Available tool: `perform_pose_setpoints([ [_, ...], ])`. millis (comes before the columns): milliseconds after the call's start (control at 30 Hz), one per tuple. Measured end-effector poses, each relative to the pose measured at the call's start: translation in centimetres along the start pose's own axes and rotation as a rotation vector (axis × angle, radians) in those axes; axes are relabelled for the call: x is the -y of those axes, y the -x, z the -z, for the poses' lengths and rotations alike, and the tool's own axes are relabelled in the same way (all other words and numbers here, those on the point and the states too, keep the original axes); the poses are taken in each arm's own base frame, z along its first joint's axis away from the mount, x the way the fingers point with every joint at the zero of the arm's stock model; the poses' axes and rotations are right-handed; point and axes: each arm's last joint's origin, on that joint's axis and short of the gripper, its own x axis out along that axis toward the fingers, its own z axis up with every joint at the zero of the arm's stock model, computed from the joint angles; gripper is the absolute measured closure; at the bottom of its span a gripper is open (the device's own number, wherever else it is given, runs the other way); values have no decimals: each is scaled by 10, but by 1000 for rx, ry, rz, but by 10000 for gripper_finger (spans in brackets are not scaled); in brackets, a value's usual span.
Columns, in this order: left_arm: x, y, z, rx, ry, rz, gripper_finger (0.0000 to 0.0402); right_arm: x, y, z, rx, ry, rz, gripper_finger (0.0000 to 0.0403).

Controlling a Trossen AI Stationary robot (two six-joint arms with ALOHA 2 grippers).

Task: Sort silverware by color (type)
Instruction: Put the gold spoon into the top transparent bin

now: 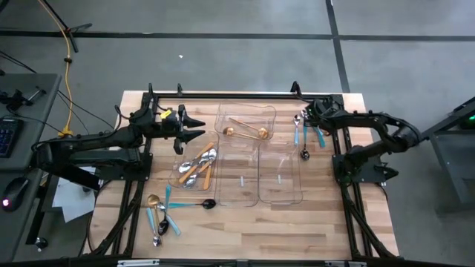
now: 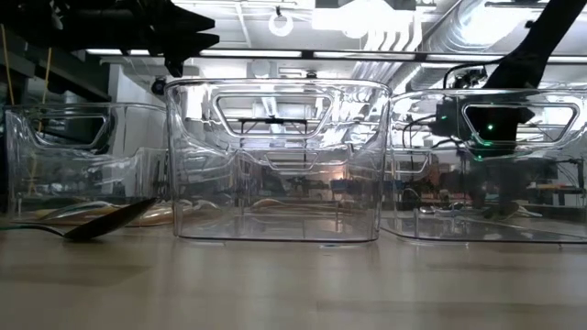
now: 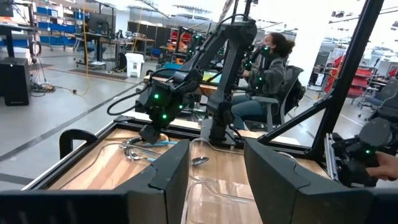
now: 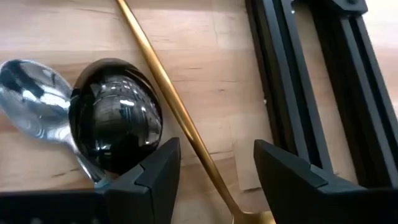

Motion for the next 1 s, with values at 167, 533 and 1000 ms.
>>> perform_pose_setpoints([
  [167, 0, 0, 0, -1, -1, 0, 257, -3, -1, -2, -20, 21, 20, 211],
  [533, 0, 0, 0, -2, 0, -1, 257, -3, -1, 0, -40, 33, 9, 318],
  [1000, 0, 0, 0, -5, 2, -1, 257, 0, -1, 2, -40, 64, 55, 395],
])
